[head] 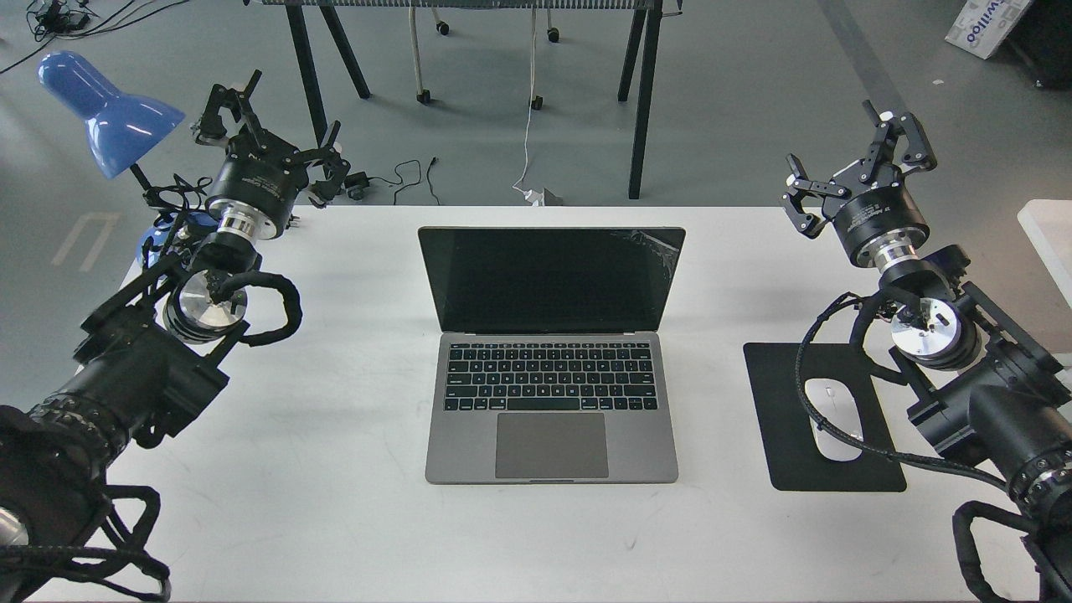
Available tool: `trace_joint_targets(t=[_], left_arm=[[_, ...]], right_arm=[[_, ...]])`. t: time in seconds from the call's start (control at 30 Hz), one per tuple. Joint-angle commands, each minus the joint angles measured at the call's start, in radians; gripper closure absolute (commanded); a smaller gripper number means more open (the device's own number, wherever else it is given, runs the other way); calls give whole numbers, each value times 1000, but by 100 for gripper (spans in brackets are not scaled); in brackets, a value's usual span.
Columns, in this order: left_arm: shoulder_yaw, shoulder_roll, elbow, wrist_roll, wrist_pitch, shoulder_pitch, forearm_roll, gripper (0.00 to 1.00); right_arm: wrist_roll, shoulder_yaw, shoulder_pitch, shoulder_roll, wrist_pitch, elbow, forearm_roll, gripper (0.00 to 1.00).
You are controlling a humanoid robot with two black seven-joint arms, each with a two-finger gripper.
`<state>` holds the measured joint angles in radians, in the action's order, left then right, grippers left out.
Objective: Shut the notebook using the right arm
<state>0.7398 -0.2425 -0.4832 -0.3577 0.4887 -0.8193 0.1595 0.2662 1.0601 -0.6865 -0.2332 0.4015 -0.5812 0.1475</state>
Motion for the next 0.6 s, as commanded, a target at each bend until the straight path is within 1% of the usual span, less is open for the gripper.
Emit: trace_joint_targets(t=[0.0,0.3,0.4,0.57], left_arm=[[1,0,0,-3,0,0,0,0],[1,-3,0,-1,0,0,0,0],[1,-1,2,-1,0,0,0,0],[0,-3,0,-1,0,0,0,0]], right_arm=[[1,1,-5,-3,0,0,1,0],[2,-3,-30,-14,8,-2,1,0],[2,-25,-50,0,2,-2,6,0],[2,-101,-114,81,-73,-5,6,0]])
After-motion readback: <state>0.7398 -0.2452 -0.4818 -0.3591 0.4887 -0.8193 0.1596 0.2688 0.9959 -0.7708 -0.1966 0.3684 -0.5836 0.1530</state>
